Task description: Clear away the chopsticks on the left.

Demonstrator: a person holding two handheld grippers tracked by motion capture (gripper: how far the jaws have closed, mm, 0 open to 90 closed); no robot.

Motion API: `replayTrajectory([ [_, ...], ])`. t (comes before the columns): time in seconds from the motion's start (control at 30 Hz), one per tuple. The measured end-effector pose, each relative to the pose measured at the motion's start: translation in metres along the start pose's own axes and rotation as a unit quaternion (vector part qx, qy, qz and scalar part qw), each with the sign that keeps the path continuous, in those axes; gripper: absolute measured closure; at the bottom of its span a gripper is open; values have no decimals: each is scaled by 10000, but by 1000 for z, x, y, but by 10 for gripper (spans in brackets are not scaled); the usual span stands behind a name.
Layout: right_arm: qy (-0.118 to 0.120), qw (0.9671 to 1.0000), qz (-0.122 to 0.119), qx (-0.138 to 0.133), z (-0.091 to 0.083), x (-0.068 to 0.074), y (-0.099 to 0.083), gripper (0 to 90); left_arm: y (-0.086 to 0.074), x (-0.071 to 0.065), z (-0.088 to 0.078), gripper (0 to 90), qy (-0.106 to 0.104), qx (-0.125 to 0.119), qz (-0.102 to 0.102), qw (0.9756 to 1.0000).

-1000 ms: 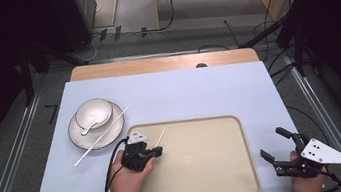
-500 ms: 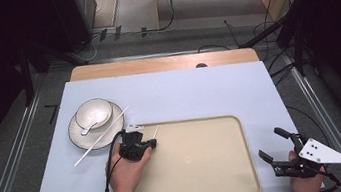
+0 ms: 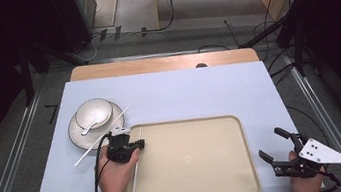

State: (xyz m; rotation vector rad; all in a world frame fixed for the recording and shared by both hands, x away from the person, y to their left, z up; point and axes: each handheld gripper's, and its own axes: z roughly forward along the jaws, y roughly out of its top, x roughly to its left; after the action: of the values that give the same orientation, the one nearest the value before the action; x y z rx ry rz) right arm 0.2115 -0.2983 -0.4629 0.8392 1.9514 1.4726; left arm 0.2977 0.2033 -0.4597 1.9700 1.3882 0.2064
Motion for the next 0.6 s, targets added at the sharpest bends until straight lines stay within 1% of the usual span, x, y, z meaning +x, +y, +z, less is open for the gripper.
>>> replayTrajectory([
  [0.1,-4,10000,8,1,0,0,0,130,-3,2,-3,900,2,0,25,10000],
  [0.13,-10,10000,22,13,0,0,-1,130,-6,4,-6,900,-13,-31,41,10000],
  [0.17,-10,10000,22,13,0,0,-1,130,-6,4,-6,900,-13,-31,41,10000],
  [0.23,-11,10000,18,14,0,-1,-1,130,-9,5,-9,900,19,-78,55,10000],
  [0.3,-17,10000,37,13,0,-1,-1,130,-13,7,-10,900,-38,-132,31,9999],
  [0.37,-20,10000,49,16,-1,-1,-1,130,-13,8,-11,900,-25,-105,66,9999],
  [0.43,-12,10000,-7,50,0,-1,-1,130,-15,6,-13,900,-15,-89,153,9998],
  [0.47,-9,10000,2,49,0,-1,-1,130,-15,6,-13,900,-15,-89,153,9998],
  [0.6,0,10000,42,26,-1,-2,-2,130,-17,5,-14,900,-81,-57,244,9997],
])
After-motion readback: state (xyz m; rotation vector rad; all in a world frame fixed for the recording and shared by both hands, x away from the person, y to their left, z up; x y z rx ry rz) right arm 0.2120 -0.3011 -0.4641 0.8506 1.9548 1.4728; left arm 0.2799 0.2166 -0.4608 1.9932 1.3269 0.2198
